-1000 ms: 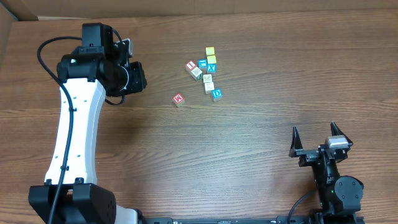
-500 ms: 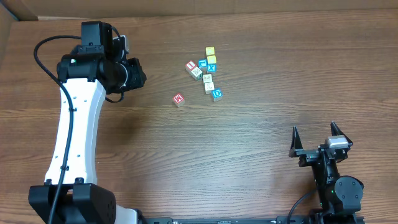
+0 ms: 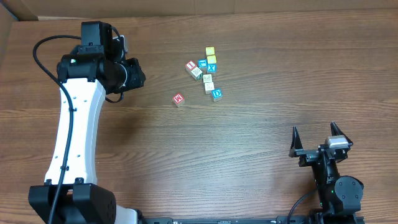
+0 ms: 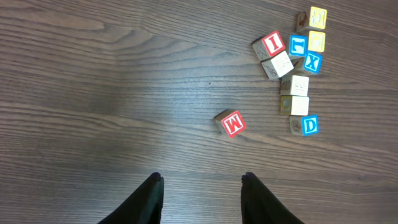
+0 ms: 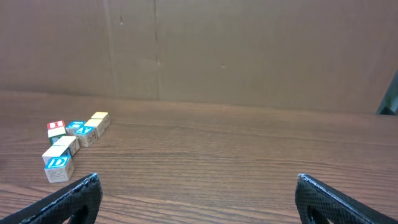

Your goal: Flip 4 blocks

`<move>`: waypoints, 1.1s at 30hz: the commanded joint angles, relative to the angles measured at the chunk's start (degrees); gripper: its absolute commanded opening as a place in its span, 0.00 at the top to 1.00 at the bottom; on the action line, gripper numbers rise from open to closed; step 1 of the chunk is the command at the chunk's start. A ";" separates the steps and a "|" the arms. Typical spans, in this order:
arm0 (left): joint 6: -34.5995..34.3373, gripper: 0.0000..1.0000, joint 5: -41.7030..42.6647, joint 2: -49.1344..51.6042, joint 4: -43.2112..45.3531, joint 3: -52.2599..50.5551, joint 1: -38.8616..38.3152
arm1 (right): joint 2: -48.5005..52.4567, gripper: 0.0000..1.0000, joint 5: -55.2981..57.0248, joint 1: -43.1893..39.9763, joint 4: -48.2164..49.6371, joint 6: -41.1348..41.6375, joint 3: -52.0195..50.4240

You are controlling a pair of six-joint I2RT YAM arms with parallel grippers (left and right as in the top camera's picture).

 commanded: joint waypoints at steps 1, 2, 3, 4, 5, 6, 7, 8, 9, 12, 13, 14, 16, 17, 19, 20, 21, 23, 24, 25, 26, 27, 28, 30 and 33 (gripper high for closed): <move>-0.76 0.65 -1.20 0.33 -0.02 1.31 0.28 | -0.57 0.00 -0.33 -0.15 0.44 -0.04 -0.61; -0.76 0.65 -1.20 0.33 0.00 1.31 0.28 | -0.57 0.00 -0.33 -0.15 0.44 -0.04 -0.61; -0.76 0.65 -1.20 0.33 0.02 1.31 0.28 | -0.57 0.00 -0.33 -0.15 0.44 -0.04 -0.61; -0.76 0.65 -1.22 0.33 0.07 1.31 0.31 | -0.57 0.00 -0.35 -0.15 0.44 -0.04 -0.61; -0.76 0.65 -1.22 0.33 0.13 1.31 0.31 | -0.57 0.00 -0.33 -0.15 0.44 -0.02 -0.61; -0.76 0.65 -1.22 0.33 0.20 1.31 0.31 | -0.57 0.00 -0.35 -0.15 0.44 -0.04 -0.61; -0.76 0.64 -1.22 0.33 0.20 1.31 0.31 | -0.57 0.00 -0.33 -0.15 0.44 -0.04 -0.61; -0.76 0.65 -1.25 0.33 0.20 1.31 0.31 | -0.50 0.00 -0.33 -0.15 0.44 -0.04 -0.61; -0.74 0.68 -1.25 0.33 0.20 1.31 0.28 | -0.50 0.00 -0.35 -0.15 0.44 -0.04 -0.61; -0.76 0.92 -1.20 0.33 0.20 1.31 0.28 | -0.50 0.00 -0.33 -0.15 0.44 -0.04 -0.61; -0.76 0.96 -1.16 0.33 0.15 1.31 0.28 | -0.50 0.00 -0.35 -0.15 0.44 -0.04 -0.61; -0.76 0.96 -1.14 0.35 0.07 1.31 0.28 | -0.50 0.00 -0.33 -0.15 0.44 -0.04 -0.61; -0.76 0.96 -1.14 0.33 -0.48 1.31 0.28 | -0.50 0.00 -0.33 -0.15 0.46 -0.04 -0.61; -0.76 0.96 -1.14 0.33 -0.87 1.31 0.28 | -0.50 0.00 -0.33 -0.15 0.44 -0.04 -0.61; -0.74 0.96 -1.16 0.33 -1.79 1.31 0.28 | -0.50 0.00 -0.33 -0.15 0.44 -0.04 -0.61; -0.74 0.96 -1.16 0.33 -2.12 1.31 0.28 | -0.50 0.00 -0.33 -0.15 0.44 -0.04 -0.61; -0.72 0.96 -1.16 0.33 -2.38 1.31 0.28 | -0.50 0.00 -0.35 -0.15 0.44 -0.04 -0.61; -0.50 0.96 -1.18 0.35 -2.84 1.31 0.28 | -0.50 0.00 -0.33 -0.15 0.44 -0.04 -0.61; -0.31 0.96 -1.16 0.33 -3.06 1.31 0.28 | -0.50 0.00 -0.33 -0.15 0.44 -0.04 -0.61; -0.11 0.96 -1.18 0.33 -3.43 1.31 0.28 | -0.50 0.00 -0.33 -0.15 0.44 -0.04 -0.61; -0.11 0.96 -1.18 0.33 -3.82 1.31 0.28 | -0.50 0.00 -0.33 -0.15 0.44 -0.04 -0.61; -0.13 0.96 -1.18 0.35 -4.15 1.31 0.28 | -0.50 0.00 -0.35 -0.15 0.44 -0.04 -0.61; -0.13 0.96 -1.16 0.33 -4.50 1.31 0.28 | -0.50 0.00 -0.35 -0.15 0.44 -0.02 -0.61; -0.13 0.96 -1.18 0.33 -5.27 1.31 0.28 | -0.50 0.00 -0.35 -0.15 0.44 -0.02 -0.61; -0.13 0.96 -1.16 0.33 -5.55 1.31 0.28 | -0.50 0.00 -0.33 -0.15 0.81 -0.07 -0.61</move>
